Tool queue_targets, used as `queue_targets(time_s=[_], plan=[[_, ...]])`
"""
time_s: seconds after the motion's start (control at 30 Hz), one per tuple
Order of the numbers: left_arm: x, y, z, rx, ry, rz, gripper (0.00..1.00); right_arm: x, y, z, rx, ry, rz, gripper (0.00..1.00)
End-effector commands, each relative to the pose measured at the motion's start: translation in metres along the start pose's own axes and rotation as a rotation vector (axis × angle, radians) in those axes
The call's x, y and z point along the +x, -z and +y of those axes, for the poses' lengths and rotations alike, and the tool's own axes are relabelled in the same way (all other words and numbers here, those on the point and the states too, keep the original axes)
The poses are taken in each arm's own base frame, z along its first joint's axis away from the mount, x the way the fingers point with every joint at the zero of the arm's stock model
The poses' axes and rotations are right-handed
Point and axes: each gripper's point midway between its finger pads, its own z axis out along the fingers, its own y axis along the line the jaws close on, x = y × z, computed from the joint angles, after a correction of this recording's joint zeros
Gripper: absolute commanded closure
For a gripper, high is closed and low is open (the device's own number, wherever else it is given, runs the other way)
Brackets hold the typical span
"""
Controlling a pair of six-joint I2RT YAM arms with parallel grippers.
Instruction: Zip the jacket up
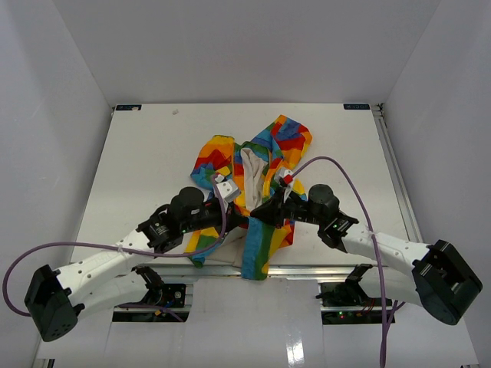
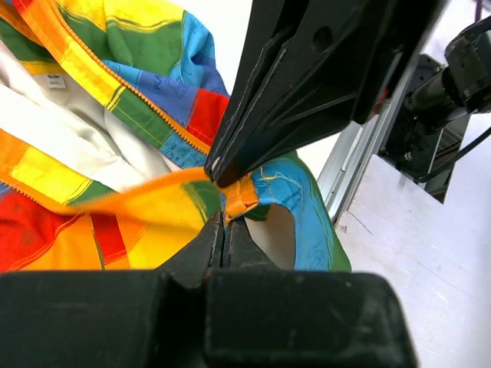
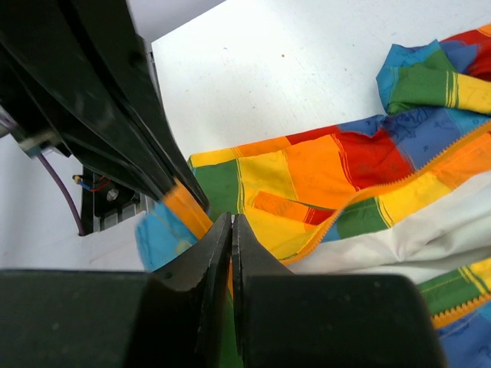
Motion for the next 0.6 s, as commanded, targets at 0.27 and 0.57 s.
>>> queue_targets(time_s=[0.27, 0.57], plan=[[-0.030, 0.028, -0.003, -0.044, -0.018, -0.140, 1.00, -0.002, 0.014, -0.016, 0.137, -0.041, -0.103, 0.92], [-0.069, 0.079, 0.007, -0.196, 0.002, -0.253, 1.00, -0.051, 0.009, -0.090, 0.458, 0.107, -0.170, 0.92]])
